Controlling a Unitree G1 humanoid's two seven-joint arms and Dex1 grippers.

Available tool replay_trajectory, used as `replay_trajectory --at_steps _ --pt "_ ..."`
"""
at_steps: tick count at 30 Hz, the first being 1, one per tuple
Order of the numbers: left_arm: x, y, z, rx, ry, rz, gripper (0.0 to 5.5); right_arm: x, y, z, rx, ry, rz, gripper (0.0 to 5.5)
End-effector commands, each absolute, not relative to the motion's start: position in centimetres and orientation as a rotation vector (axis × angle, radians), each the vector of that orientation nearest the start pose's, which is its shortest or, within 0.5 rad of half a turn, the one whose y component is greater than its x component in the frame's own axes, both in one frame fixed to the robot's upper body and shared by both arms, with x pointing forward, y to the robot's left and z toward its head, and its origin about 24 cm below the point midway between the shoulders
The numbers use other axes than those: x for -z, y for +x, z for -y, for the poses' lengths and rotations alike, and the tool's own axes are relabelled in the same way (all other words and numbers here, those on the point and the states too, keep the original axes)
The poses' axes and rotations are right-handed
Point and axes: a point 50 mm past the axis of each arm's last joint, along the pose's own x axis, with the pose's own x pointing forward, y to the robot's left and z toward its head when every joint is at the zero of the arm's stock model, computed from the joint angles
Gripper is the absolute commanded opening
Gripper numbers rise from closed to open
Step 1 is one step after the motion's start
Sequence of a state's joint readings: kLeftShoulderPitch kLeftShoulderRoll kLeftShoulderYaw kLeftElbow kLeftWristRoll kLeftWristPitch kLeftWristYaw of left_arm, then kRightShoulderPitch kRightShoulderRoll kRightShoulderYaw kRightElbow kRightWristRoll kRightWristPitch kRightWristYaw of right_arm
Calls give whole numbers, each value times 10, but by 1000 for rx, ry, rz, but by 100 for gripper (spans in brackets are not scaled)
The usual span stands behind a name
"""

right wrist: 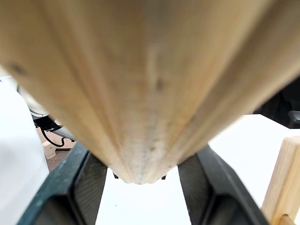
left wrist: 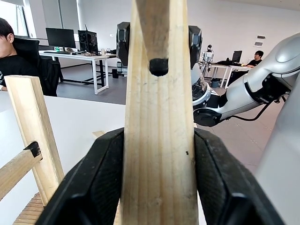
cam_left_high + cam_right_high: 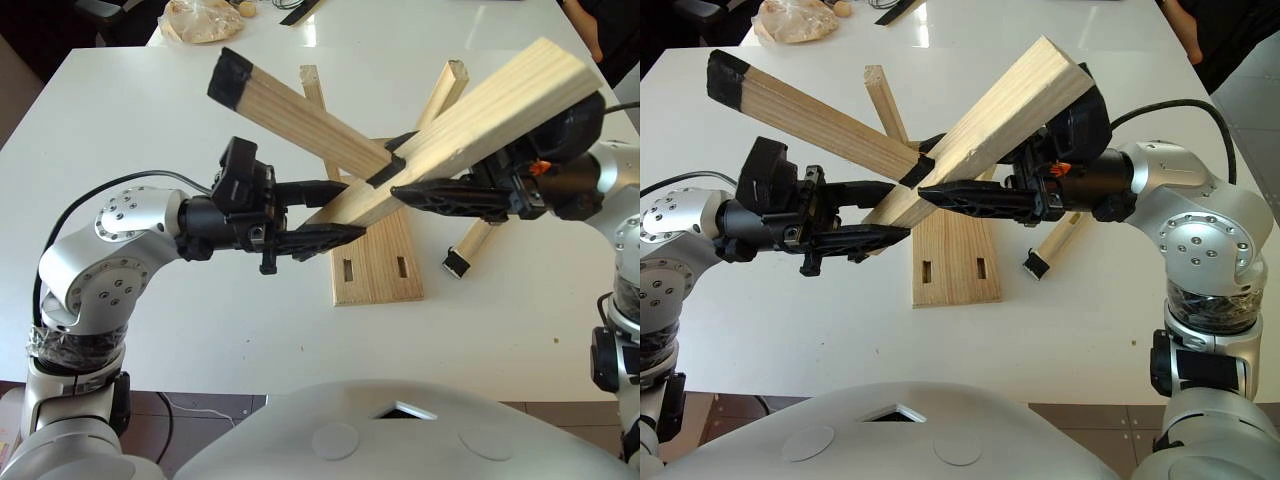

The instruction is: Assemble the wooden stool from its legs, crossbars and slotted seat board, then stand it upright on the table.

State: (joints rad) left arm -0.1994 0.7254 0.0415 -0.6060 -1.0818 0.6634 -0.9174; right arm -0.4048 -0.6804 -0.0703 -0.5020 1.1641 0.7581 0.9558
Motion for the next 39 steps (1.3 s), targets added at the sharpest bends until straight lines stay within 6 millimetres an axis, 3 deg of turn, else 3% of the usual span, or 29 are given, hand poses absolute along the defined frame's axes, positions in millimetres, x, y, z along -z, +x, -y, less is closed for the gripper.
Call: replay_trajectory --at_steps 1,5,9,15,18,21,24,33,39 --pt "-196 200 -140 1511 -124 32 203 -215 213 136 -1620 124 29 207" --pt "-193 209 -142 1433 -117 3 203 -215 213 139 -1611 121 30 207" --pt "-178 211 -145 1400 -86 -85 289 -217 220 150 -1549 104 30 203" --pt "-136 214 -167 1233 28 -217 376 -216 236 173 -1436 20 -6 203" --pt "-119 209 -178 1208 85 -276 376 -209 235 187 -1423 -69 -79 203" --pt "-107 208 -186 1176 113 -311 376 -189 229 199 -1448 -202 -216 203" --pt "-99 208 -189 1158 136 -327 376 -175 227 205 -1473 -224 -300 203" --pt "-93 208 -191 1149 147 -329 376 -144 224 209 -1527 -354 -392 203" --pt "-92 209 -193 1136 151 -333 376 -143 216 210 -1570 -366 -416 203"
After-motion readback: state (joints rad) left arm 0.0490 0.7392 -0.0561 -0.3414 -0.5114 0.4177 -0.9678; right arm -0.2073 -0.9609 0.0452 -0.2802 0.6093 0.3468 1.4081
